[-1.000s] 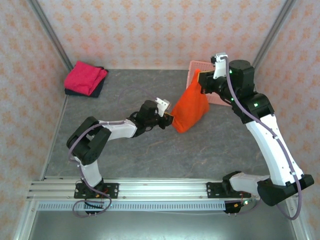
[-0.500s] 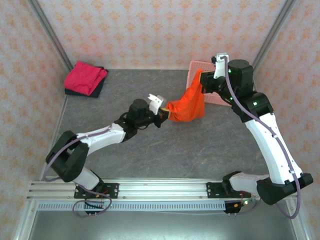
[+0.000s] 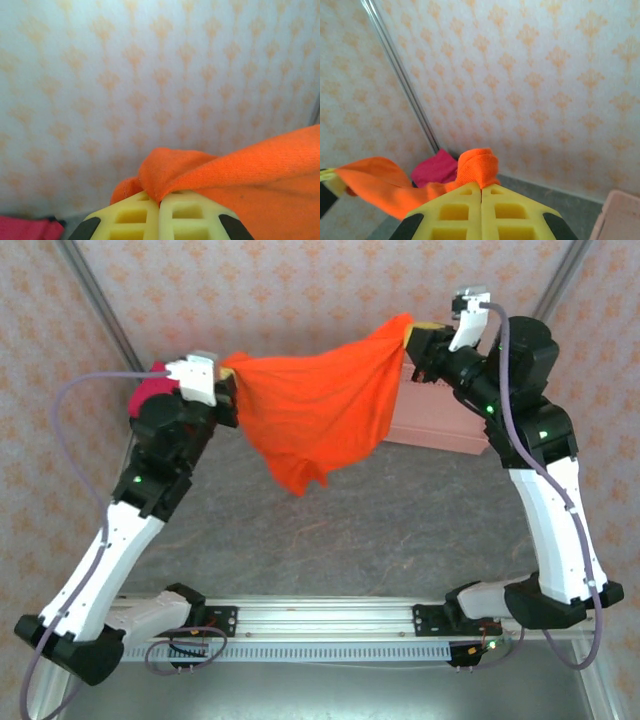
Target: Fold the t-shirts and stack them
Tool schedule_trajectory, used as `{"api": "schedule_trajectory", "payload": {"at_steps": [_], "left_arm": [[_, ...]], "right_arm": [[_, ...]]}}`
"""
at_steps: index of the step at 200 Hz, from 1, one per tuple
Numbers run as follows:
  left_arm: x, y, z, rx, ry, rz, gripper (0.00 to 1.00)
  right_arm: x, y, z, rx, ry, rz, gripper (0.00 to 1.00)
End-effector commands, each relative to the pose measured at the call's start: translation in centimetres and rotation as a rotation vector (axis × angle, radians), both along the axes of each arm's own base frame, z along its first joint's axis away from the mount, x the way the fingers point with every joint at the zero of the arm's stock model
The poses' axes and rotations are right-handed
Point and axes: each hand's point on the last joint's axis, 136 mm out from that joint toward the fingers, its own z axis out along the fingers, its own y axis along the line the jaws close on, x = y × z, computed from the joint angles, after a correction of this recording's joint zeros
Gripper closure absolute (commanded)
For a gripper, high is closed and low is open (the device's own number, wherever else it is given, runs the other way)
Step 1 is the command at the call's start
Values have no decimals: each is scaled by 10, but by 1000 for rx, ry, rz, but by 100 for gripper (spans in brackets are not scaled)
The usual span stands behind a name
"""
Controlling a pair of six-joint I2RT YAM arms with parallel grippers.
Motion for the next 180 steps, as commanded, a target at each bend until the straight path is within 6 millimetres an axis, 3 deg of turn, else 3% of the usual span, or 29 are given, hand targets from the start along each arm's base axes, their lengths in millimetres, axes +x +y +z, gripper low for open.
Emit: {"api": "schedule_trajectory", "payload": {"at_steps": [1,27,49,89,118,152,180], "left_arm": [[-13,21,4,125,55,90,100],[-24,30,23,156,44,114,100],[-20,31,18,182,65,126,100],[16,41,-13,166,150,172,100],[44,46,-23,107,169,162,100],[71,60,6,57,139,172,100],[71,69,38,51,95,192,100]], "right_arm": [[-11,-5,35,66,-88,-5,100],[-11,-11,31,43,-95,-40,100],[4,-12,8,-1,-50,-80,100],[43,0,-39,-75,38,-95,100],[79,10,-57,-97,73,-108,100],[115,20,-41,-108,78,-113,100],[113,24,-14,-75,42,-88,100]]}}
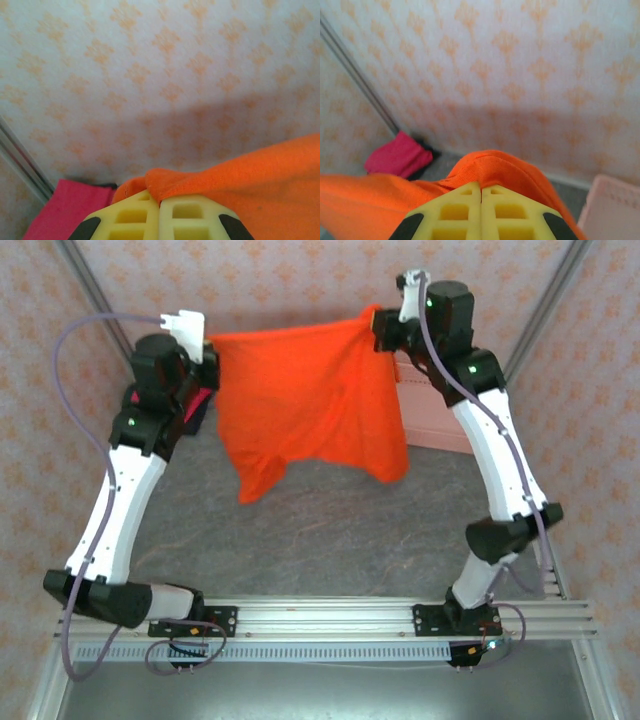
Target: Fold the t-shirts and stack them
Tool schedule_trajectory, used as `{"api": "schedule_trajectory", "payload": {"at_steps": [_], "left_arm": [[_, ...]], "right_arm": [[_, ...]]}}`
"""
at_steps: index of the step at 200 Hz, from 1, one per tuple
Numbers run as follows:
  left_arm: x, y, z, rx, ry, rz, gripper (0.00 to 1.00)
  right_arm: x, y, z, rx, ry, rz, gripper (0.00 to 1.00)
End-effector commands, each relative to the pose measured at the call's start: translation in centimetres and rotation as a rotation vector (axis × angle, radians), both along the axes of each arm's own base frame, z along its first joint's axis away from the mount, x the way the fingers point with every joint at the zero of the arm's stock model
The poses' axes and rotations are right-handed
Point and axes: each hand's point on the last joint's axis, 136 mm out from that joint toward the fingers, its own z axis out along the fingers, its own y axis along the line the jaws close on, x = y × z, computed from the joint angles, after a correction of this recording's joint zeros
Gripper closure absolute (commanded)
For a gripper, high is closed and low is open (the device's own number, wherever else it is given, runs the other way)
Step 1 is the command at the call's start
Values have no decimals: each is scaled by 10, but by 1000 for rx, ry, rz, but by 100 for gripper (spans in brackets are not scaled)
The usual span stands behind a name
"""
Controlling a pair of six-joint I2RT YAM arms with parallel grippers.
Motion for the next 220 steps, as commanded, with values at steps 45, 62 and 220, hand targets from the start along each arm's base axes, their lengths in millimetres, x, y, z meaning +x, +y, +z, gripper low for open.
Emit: {"api": "schedule_trajectory", "payload": {"at_steps": [45,62,220], "left_arm": [[-38,21,13,-79,-55,73,100],[-47,26,-41,-142,19,110,100],[-188,64,-321,-583,421,519,0]], "right_arm": [[-51,-6,-6,66,-2,80,100],[-71,0,-53,95,57,134,100],[-160,-3,-316,60,489,109,15]]}}
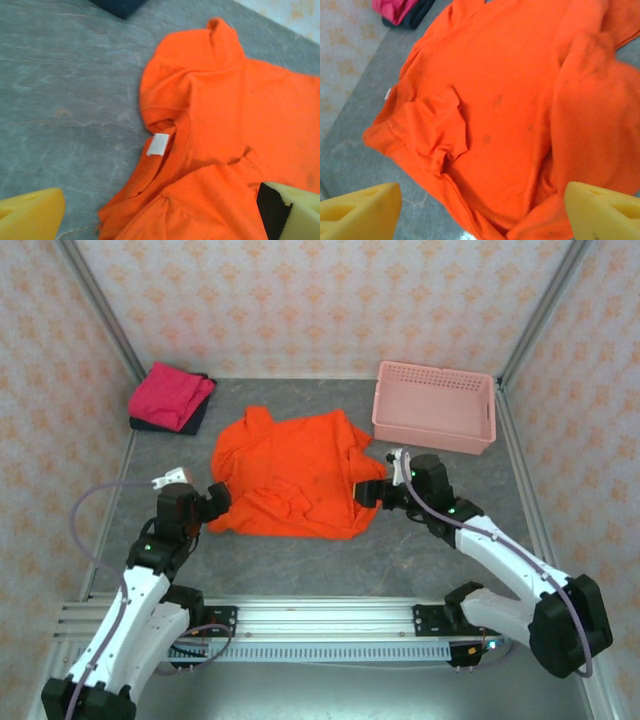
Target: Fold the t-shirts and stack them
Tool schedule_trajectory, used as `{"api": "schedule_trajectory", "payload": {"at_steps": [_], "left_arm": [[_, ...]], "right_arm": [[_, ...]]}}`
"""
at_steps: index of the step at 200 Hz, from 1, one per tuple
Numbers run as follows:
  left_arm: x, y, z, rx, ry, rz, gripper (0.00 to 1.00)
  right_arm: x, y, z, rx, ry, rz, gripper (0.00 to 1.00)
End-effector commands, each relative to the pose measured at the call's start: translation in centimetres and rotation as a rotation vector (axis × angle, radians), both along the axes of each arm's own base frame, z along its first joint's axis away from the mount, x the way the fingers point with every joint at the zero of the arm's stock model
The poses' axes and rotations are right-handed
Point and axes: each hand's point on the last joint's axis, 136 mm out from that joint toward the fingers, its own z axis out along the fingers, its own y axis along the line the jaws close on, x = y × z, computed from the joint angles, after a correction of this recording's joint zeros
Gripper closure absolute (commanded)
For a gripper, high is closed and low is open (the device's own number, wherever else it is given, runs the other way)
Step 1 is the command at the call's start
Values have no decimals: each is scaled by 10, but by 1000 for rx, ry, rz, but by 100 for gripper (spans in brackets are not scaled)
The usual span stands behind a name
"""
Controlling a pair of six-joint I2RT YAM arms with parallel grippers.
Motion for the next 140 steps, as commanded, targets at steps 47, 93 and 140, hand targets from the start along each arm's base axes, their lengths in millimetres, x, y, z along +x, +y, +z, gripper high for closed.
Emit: {"api": "schedule_trajectory", "payload": {"at_steps": [47,93,140], "left_arm": [[18,15,-41,-77,337,286,0],[109,-17,-48,-79,385,164,14],[168,-60,-88,-142,464,103,55]], "right_arm": [[39,24,-10,-116,19,-121,19],[64,41,-57,-155,184,-220,28],[65,40,-80,-183,229,-235,39]]}}
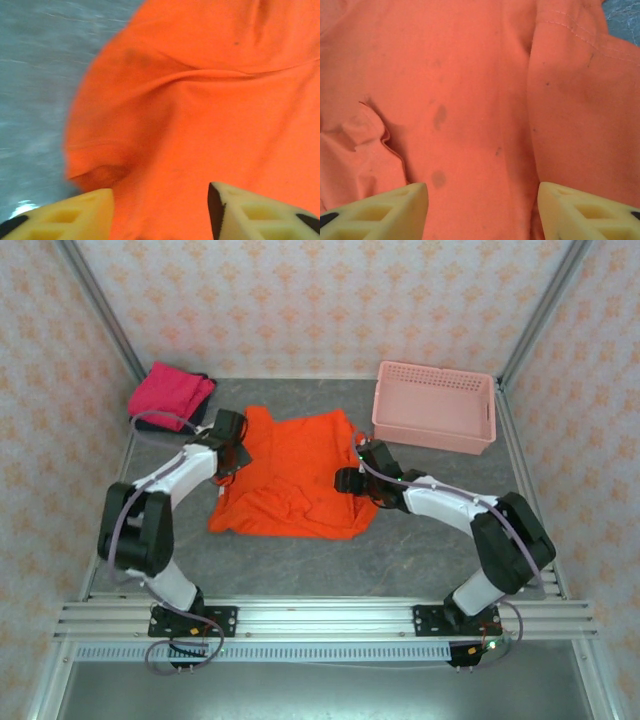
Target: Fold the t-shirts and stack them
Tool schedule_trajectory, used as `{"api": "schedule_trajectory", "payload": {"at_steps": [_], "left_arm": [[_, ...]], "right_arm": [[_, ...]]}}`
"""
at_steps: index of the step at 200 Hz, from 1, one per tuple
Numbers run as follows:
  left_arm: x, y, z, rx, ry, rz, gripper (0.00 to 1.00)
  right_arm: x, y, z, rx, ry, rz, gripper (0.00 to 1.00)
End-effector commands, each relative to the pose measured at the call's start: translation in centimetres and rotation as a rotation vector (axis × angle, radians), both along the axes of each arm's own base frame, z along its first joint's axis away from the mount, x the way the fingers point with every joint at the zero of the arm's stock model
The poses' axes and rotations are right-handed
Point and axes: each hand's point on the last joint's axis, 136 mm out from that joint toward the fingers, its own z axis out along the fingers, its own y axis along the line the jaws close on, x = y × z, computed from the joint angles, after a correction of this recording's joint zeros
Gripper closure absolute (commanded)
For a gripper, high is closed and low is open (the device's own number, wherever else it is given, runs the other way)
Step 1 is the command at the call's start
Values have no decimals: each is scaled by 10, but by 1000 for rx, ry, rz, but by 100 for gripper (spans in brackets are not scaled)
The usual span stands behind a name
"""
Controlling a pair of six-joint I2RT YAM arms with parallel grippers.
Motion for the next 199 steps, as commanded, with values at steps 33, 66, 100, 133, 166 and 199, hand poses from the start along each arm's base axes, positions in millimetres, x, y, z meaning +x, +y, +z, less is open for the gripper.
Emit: {"api": "schedule_trajectory", "payload": {"at_steps": [33,66,100,133,166,199], "left_arm": [[25,-7,-39,-2,92,24,59],[28,5,-67,-20,147,53,59],[49,14,-77,-40,155,76,58],[77,22,-83,-51,159,97,57],[95,22,-54,-7,127,71,52],[76,9,17,177,59,-14,24]], "right_arm": [[4,-7,-19,-48,23,-48,41],[4,-5,-26,-51,39,-40,45],[5,-1,-29,-50,50,-28,44],[11,6,-28,-37,60,-24,44],[17,9,-7,-5,10,-28,44],[15,-18,14,16,-76,-143,43]]}}
